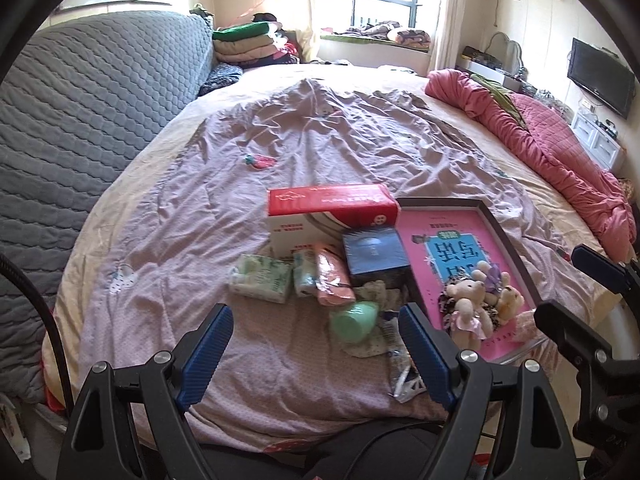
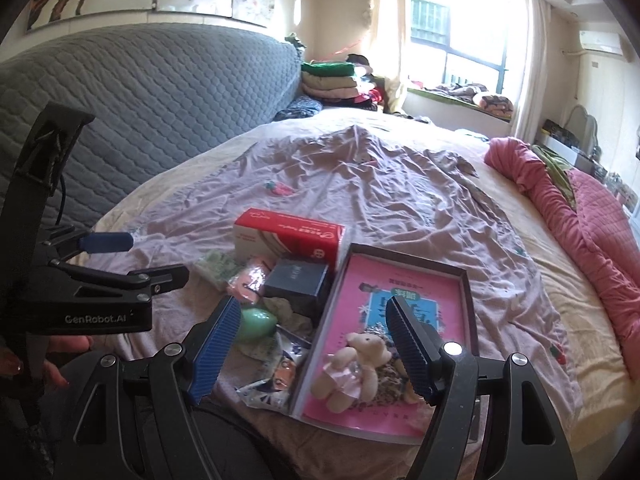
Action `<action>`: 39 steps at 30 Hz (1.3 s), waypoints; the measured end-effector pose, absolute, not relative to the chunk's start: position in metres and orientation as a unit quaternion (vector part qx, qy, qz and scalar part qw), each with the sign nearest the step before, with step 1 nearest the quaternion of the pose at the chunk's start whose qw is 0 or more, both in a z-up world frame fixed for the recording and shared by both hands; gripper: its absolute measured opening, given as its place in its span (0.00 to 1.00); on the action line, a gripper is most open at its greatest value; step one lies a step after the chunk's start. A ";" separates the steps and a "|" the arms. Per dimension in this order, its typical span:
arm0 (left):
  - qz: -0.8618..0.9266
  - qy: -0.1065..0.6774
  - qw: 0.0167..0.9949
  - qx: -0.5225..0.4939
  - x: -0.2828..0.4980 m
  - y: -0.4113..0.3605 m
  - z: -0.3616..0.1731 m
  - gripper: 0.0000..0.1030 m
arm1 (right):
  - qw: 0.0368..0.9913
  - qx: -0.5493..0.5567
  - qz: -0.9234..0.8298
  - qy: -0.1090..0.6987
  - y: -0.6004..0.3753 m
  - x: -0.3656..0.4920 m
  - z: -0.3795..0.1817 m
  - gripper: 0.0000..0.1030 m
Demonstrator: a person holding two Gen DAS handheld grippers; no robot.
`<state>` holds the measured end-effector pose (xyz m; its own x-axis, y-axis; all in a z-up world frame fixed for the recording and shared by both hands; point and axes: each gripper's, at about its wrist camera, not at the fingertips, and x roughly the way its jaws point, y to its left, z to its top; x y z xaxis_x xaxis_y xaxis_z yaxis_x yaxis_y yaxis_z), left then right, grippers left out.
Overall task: Organize soft objects
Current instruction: 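Move both tools back over the pile of items beside the tray, then grasp the bagged green ball with the left tool while the right tool grasps the white snack packet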
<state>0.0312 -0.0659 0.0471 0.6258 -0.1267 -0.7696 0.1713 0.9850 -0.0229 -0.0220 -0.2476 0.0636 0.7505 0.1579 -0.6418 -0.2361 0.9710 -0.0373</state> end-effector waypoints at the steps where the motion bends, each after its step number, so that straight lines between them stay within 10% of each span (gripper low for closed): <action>1: -0.081 0.425 0.901 0.024 0.032 -0.064 0.047 0.82 | 0.932 -0.059 0.109 0.340 -0.245 -0.021 0.062 0.74; 32: -0.122 0.503 0.855 -0.029 0.079 -0.029 -0.044 0.82 | 0.852 -0.114 0.180 0.478 -0.186 0.042 -0.063 0.74; 39: -0.146 0.517 0.844 -0.018 0.091 -0.043 -0.062 0.82 | 0.840 -0.117 0.183 0.497 -0.183 0.071 -0.086 0.50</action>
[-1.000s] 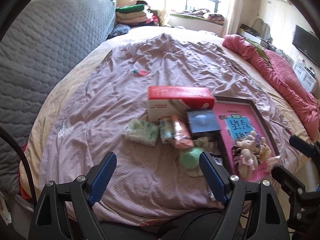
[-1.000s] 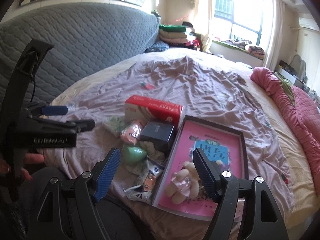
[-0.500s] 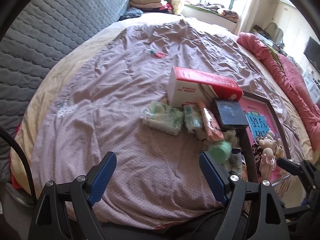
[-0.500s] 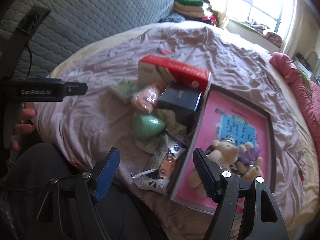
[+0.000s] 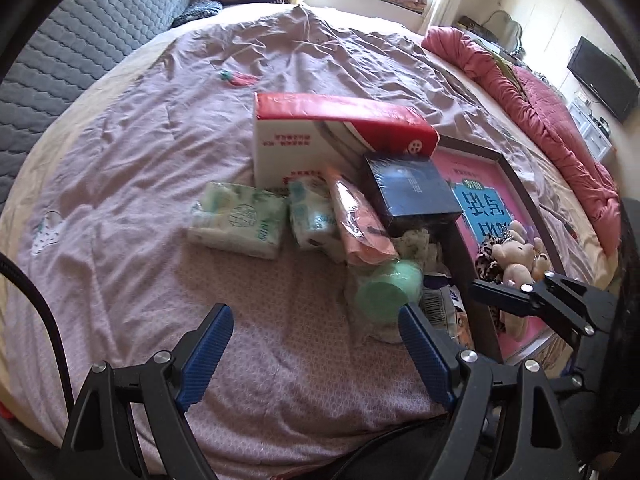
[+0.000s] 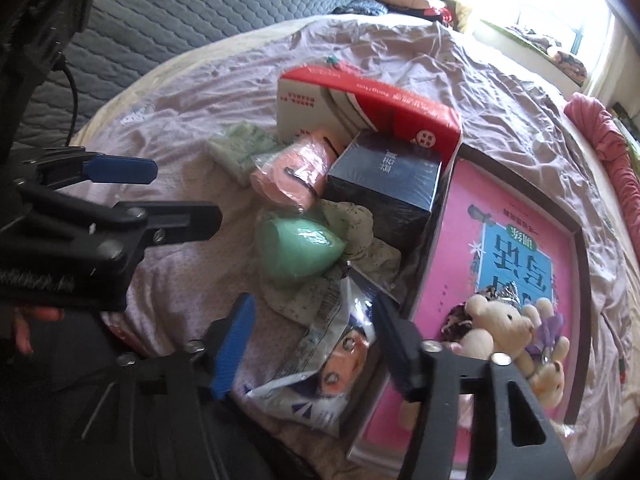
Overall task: Organize soft objects
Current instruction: 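Grasp the bagged green ball with the left tool while the right tool grasps the white snack packet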
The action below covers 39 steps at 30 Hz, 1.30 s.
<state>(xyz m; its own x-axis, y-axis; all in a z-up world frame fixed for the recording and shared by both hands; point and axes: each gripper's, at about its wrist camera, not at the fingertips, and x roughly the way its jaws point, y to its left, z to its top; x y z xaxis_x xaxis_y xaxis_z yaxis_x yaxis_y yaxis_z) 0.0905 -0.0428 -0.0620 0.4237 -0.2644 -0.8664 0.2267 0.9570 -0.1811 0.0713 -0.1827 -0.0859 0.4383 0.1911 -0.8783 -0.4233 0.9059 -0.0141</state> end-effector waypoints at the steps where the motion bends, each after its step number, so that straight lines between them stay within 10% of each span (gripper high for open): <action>1: -0.147 0.519 0.842 -0.018 0.092 -0.043 -0.064 0.82 | 0.839 -0.121 0.181 0.500 -0.182 0.074 -0.089 0.48; 14: -0.199 0.534 0.821 -0.044 0.110 -0.056 -0.085 0.82 | 0.833 -0.122 0.183 0.508 -0.185 0.092 -0.110 0.07; 22: -0.223 0.545 0.807 -0.044 0.124 -0.073 -0.100 0.81 | 0.845 -0.090 0.186 0.494 -0.203 0.084 -0.095 0.07; 29: -0.258 0.557 0.786 -0.070 0.132 -0.083 -0.111 0.45 | 0.854 -0.049 0.185 0.484 -0.220 0.083 -0.082 0.07; 39: -0.255 0.546 0.794 -0.078 0.121 -0.074 -0.098 0.42 | 0.866 -0.024 0.191 0.462 -0.223 0.080 -0.066 0.07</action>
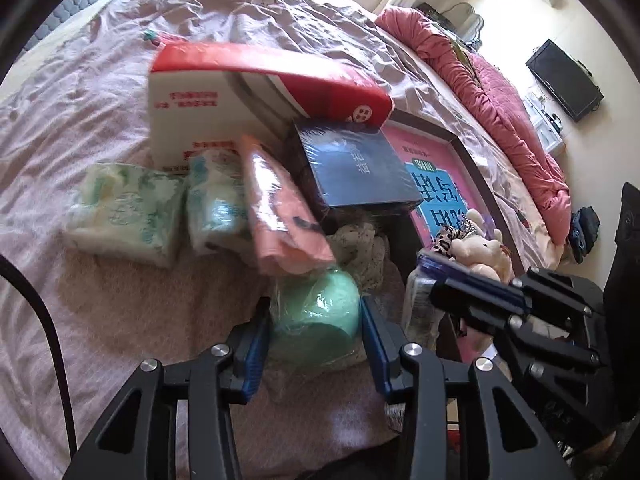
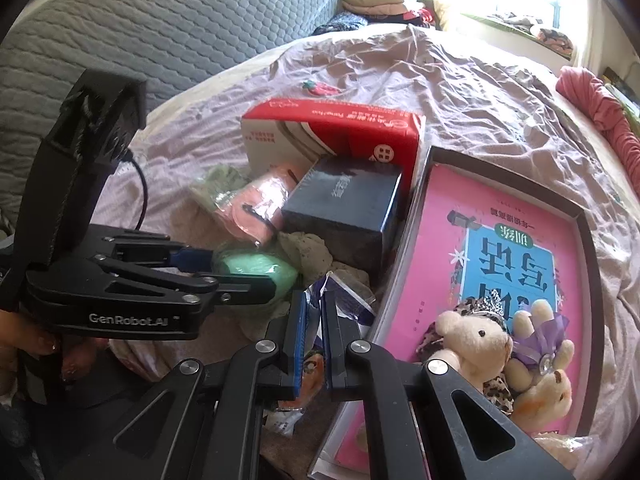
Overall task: Organize soft objects
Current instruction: 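Carry the green ball and white packet onto the pink tray with both tools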
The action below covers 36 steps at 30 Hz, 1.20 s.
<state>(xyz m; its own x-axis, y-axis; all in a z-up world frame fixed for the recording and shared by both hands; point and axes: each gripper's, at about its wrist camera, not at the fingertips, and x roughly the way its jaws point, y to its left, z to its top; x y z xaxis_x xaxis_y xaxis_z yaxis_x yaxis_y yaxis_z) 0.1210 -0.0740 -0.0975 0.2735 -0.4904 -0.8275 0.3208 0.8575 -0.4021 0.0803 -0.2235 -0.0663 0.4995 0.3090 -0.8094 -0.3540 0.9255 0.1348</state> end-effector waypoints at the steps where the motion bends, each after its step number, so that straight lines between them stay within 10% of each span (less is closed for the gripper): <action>1: -0.254 0.545 0.795 -0.079 0.119 -0.072 -0.095 0.42 | 0.866 -0.022 0.192 0.461 -0.223 0.080 -0.064 0.07; 36: -0.274 0.438 0.856 -0.019 0.062 -0.126 0.027 0.42 | 0.936 0.033 0.103 0.334 -0.324 0.021 0.053 0.07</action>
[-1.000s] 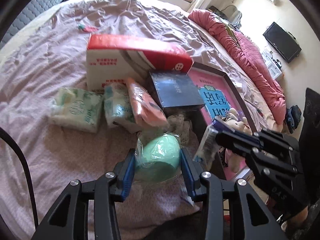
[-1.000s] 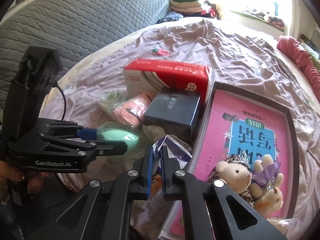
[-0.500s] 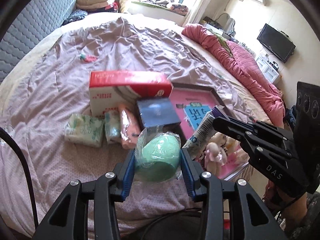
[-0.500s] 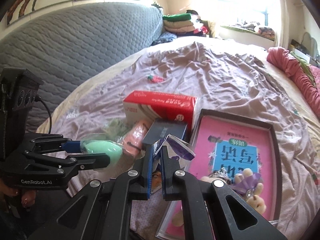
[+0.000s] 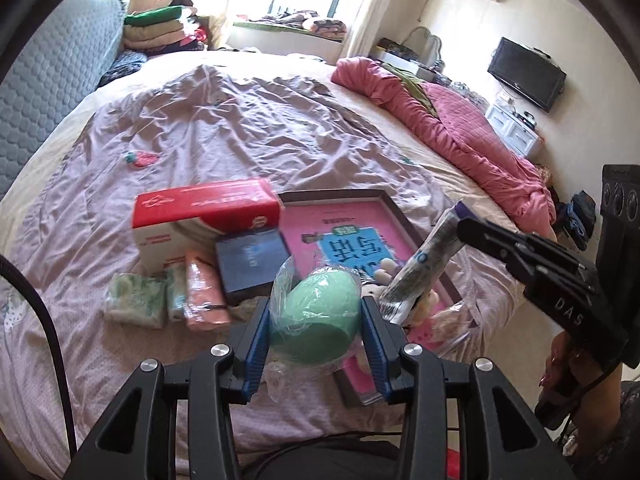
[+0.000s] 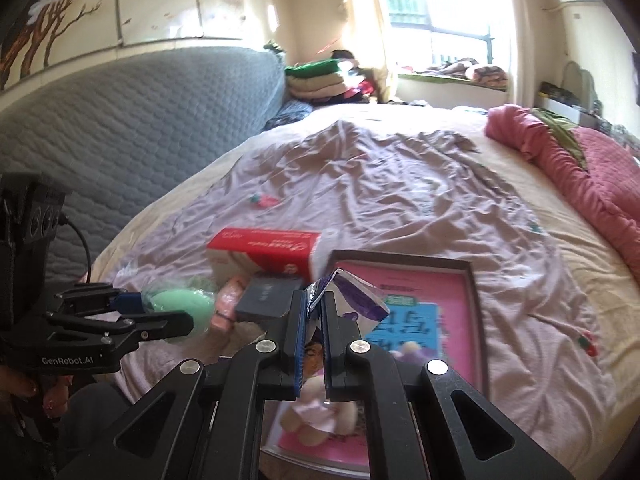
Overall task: Organize soft objects
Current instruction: 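Carry the green ball and white packet onto the pink tray with both tools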
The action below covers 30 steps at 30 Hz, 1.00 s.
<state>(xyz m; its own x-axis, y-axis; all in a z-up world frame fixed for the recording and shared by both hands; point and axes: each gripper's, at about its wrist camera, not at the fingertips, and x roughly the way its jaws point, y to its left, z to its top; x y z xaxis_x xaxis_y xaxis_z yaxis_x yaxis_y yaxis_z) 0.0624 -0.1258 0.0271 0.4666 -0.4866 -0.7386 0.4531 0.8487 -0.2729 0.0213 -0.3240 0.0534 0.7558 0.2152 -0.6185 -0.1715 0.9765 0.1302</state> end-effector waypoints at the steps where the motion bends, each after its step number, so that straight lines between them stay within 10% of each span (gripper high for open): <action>1: -0.278 0.437 0.856 -0.016 0.061 -0.131 0.028 0.42 | 0.937 0.034 0.099 0.332 -0.328 0.019 0.056 0.07; 30: -0.321 0.473 0.820 0.037 0.048 -0.248 -0.014 0.42 | 0.931 0.052 0.041 0.360 -0.410 -0.014 0.025 0.07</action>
<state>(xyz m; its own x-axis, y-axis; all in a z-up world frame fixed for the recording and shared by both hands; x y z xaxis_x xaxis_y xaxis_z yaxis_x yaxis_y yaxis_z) 0.0484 -0.2479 -0.0144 0.3467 -0.4917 -0.7988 0.5624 0.7905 -0.2425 -0.0140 -0.4095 0.0253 0.7380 0.1133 -0.6652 -0.0388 0.9913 0.1258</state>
